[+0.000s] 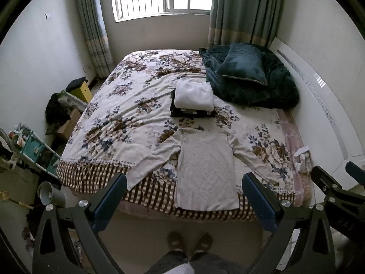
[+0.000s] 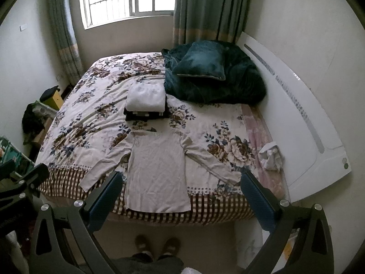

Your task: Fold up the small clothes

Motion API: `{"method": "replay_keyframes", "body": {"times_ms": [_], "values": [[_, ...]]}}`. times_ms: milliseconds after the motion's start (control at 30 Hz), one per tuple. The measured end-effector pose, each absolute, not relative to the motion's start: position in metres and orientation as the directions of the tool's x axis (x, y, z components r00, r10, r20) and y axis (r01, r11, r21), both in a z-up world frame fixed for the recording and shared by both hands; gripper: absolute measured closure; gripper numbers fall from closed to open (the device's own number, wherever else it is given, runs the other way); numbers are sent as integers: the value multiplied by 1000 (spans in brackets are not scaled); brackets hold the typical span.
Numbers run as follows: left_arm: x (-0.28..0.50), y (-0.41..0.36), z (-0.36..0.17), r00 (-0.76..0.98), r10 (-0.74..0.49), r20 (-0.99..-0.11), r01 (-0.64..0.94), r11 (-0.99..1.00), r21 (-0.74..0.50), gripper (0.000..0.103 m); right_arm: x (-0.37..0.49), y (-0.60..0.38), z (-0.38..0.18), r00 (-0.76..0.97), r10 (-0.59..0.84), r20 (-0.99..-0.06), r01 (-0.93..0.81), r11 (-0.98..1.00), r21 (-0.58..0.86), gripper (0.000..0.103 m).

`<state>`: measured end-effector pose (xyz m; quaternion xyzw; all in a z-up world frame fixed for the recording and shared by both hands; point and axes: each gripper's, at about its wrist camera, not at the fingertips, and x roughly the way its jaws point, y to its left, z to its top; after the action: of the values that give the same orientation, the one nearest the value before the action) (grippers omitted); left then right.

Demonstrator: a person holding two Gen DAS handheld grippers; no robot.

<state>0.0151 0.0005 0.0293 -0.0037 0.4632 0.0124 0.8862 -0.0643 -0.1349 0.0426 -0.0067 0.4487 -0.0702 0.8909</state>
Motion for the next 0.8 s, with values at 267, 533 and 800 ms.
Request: {"method": "replay_keyframes", "body": {"times_ms": [267, 533, 800], "values": [[81, 2, -50, 567, 92, -818, -39, 996, 85, 0, -24, -175, -38, 497, -207, -843, 297, 953, -59, 0], [164, -22, -172, 499, 133, -857, -14, 989, 145, 0, 34, -287, -203, 318, -188, -929, 570, 821, 28, 0], [253, -76, -317, 347, 180, -920, -19, 983, 184, 0, 75, -427, -399, 143, -135, -980, 777, 628, 27, 0]]}}
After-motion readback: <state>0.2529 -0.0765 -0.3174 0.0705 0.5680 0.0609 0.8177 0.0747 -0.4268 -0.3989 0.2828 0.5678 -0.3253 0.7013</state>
